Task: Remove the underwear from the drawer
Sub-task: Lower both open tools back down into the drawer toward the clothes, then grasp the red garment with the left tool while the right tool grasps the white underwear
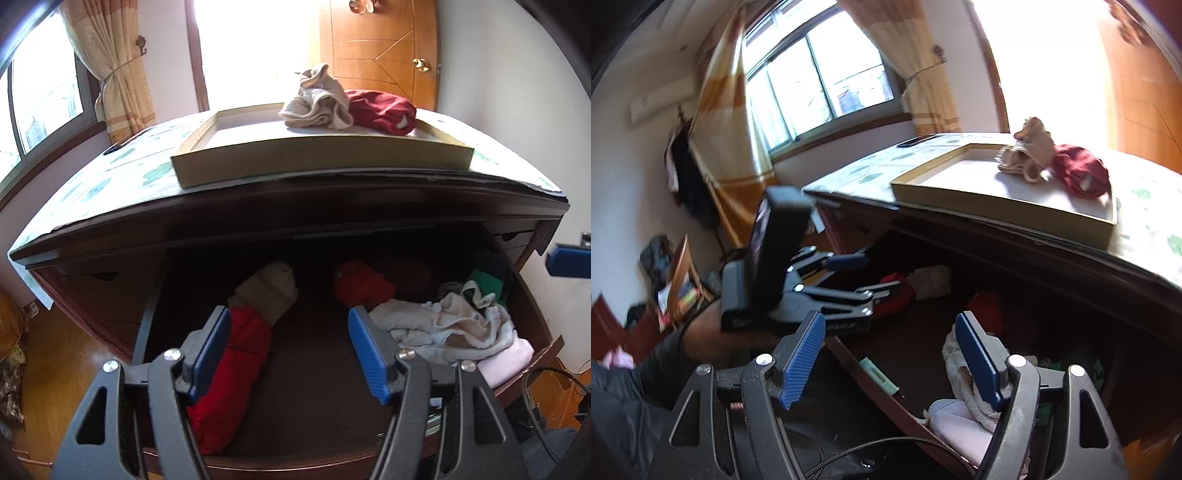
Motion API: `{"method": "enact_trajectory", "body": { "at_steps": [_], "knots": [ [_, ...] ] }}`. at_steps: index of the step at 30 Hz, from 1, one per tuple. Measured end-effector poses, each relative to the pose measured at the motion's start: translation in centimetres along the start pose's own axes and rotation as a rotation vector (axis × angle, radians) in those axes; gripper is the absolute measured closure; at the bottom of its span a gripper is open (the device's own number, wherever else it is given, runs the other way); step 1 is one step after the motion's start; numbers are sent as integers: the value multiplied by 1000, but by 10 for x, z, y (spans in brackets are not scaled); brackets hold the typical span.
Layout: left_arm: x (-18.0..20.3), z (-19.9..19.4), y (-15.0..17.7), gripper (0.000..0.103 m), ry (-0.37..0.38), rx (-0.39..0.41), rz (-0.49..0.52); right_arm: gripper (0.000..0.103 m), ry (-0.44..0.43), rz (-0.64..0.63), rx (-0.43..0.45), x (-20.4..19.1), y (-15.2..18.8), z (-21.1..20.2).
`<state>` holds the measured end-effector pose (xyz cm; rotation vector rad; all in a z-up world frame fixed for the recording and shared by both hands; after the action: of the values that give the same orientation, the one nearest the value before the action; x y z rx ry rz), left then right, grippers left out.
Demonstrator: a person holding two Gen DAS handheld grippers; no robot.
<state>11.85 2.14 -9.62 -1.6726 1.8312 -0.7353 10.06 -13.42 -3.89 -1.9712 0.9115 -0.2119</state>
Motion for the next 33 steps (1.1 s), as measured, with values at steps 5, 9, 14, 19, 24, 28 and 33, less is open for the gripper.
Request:
{"method": "enact_trajectory", "body": {
  "at_steps": [5, 9, 14, 19, 24, 28, 33],
  "knots": [
    [-5, 5, 3, 31, -27, -19, 11, 28, 30, -27, -38, -3, 4, 9],
    [-8, 11, 7, 31, -33, -39, 14, 28, 67, -31, -94, 4, 11, 21],
    [-8, 17, 11, 31, -44, -60, 29, 28, 92, -21, -145, 19, 19, 36],
    [-10, 22, 14, 30, -60, -80, 51, 28, 142, -33, -208, 37, 24, 54],
    [-11, 25, 16, 30, -70, -96, 72, 28, 176, -53, -266, 53, 23, 72],
    [-12, 28, 16, 29, -76, -113, 98, 28, 192, -70, -303, 61, 25, 81],
    [-13, 34, 18, 28, -60, -164, 139, 28, 206, -105, -358, 66, 25, 94]
  ]
}}
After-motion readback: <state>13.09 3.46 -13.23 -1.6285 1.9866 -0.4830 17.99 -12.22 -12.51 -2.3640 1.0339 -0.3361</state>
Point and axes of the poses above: each gripper's, at about its wrist camera, not at the fingertips, and z roughly the way its jaws point, x to its right, y to its underside, the point moved 3 cm from there along z, roughly the way its jaws point, and after that the axes turned 1 degree about y, right-handed, at the moved point
